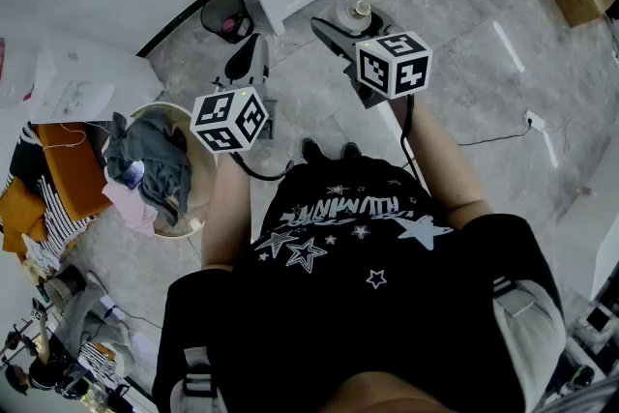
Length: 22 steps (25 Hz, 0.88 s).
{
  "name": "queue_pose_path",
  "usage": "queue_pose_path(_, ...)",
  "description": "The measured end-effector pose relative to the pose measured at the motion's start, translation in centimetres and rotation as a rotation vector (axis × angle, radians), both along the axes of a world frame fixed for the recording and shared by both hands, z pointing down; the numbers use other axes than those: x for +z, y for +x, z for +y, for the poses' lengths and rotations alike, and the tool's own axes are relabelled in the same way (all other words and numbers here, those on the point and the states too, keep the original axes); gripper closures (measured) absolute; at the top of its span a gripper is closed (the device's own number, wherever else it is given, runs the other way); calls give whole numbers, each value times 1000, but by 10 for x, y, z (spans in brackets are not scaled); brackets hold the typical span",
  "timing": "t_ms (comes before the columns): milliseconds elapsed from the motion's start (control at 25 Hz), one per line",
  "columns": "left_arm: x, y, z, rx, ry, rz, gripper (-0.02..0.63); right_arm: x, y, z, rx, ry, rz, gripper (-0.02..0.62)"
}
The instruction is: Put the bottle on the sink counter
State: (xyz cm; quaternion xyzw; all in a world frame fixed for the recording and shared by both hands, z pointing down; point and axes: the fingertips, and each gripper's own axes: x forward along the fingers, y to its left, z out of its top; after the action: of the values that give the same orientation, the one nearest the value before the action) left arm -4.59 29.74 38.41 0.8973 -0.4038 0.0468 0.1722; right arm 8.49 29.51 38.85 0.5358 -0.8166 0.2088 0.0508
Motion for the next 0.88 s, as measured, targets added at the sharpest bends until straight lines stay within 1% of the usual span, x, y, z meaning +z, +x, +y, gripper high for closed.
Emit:
queue_pose_path(320, 1, 3, -5, 4, 0, 1, 598, 0, 1, -4, -4, 3, 5, 273)
queue_pose_path(600, 6, -9, -19, 0, -6, 4, 598, 3, -12, -17, -7, -1, 19, 273)
queue_pose_path(880, 21, -27, -34, 12, -33, 7, 598, 10, -24, -36, 10, -14, 17, 273)
